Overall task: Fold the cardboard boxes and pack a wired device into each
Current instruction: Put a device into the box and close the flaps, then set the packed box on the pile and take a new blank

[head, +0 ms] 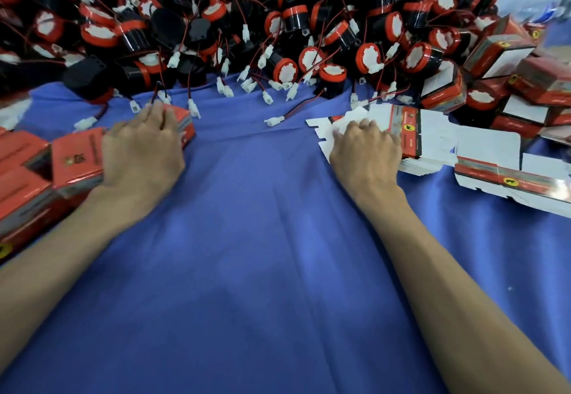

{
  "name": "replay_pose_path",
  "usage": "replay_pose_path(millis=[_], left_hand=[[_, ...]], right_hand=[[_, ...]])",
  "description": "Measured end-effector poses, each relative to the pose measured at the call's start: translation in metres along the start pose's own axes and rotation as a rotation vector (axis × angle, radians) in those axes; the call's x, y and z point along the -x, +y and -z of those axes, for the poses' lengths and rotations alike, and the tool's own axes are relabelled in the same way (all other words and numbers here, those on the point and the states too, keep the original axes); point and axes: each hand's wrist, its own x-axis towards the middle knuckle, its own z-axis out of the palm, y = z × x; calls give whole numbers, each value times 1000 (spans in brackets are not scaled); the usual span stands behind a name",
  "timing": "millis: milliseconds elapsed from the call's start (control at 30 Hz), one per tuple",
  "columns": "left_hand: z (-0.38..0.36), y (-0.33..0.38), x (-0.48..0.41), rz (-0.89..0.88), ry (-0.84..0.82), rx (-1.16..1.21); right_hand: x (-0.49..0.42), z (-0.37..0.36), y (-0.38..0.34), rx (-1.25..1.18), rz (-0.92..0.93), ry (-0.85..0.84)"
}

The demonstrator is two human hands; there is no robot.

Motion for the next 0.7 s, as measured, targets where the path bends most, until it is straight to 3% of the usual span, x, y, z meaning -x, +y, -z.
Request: replay_pose_path(millis=[167, 233, 267, 367, 433, 500, 533, 600, 700], left_hand=[[-9, -21, -2, 99, -56, 69], [-4, -10, 1, 30, -78, 149], [1, -2, 1, -28, -43, 224], [22, 30, 6, -75, 83, 666], [37, 52, 11, 85, -125, 1230], [43, 68, 17, 268, -450, 1817], [42, 70, 19, 348, -544, 1995], [40, 65, 23, 487, -562, 2147], [32, 61, 23, 591, -409, 2182]], right_hand=[[2, 3, -5, -23, 33, 40], [6, 9, -8, 26, 47, 145], [6, 12, -9, 32, 52, 275], [0, 20, -4, -115, 125, 677], [3, 23, -11, -337, 389, 869], [21, 25, -36, -572, 725, 844], [32, 26, -52, -629, 862, 775], [47, 26, -76, -650, 1016, 622], [48, 26, -75, -687, 951, 472]])
